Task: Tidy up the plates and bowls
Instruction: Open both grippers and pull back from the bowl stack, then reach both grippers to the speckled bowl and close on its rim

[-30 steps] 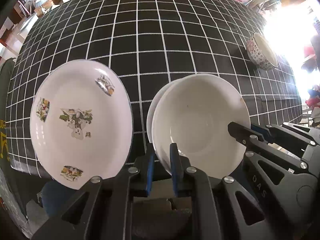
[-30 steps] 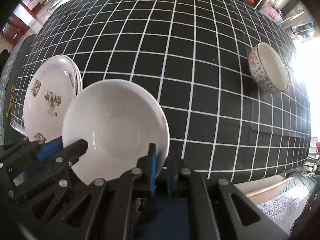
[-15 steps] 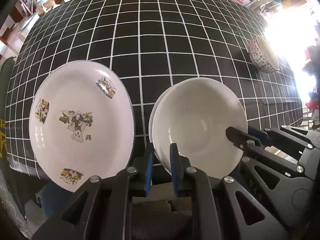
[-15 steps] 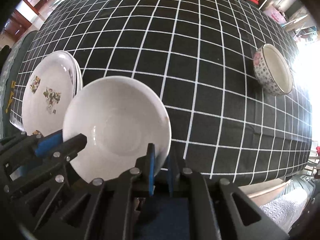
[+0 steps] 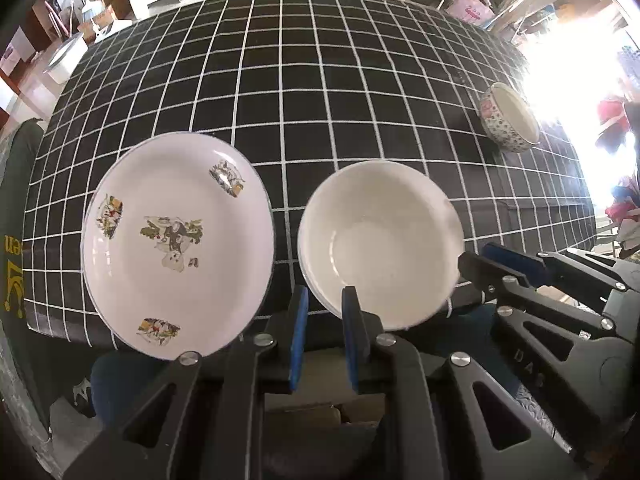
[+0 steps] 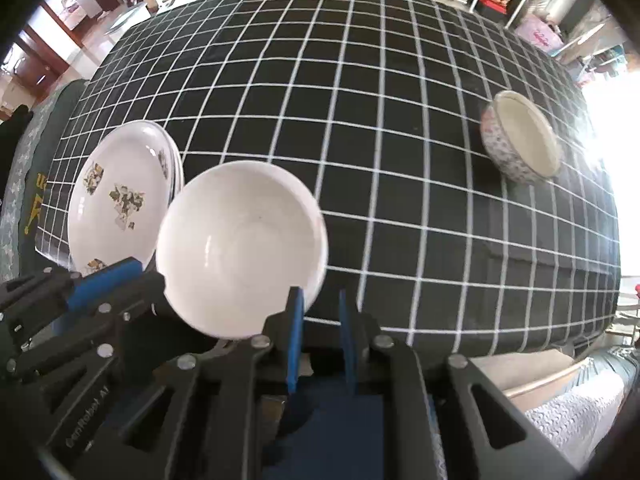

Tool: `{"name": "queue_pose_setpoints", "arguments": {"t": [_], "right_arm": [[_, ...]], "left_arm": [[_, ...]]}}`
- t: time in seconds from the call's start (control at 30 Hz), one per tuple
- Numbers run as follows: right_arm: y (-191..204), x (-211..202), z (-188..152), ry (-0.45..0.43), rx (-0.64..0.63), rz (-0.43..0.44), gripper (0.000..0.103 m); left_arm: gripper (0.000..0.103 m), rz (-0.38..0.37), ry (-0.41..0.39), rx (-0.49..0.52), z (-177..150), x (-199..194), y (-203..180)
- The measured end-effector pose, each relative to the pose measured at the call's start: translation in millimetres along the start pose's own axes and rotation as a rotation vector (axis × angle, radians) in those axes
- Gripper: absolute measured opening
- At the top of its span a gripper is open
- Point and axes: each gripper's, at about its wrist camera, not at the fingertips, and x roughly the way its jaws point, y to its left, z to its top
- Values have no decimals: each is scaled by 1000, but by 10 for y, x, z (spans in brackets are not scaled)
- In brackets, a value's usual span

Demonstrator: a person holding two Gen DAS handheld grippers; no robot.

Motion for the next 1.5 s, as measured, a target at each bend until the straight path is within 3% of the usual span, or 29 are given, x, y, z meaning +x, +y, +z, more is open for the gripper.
{"name": "queue_pose_setpoints", "arguments": {"t": [0.5, 0.9, 1.37, 1.5], "right_arm": [[-725, -615, -156, -91, 130, 74, 22], [-1434, -884, 26, -145, 205, 96, 22], [-2202, -612, 476, -107, 257, 59, 22], [-2348, -483, 574, -104, 271, 28, 22]], "left_arm": [[17, -49, -81, 104, 106, -440, -727], [20, -98, -132, 162, 532, -642, -1435], [20, -117, -60, 173, 1238, -144, -1959], [20, -89, -36, 191, 1406, 34, -2053]]}}
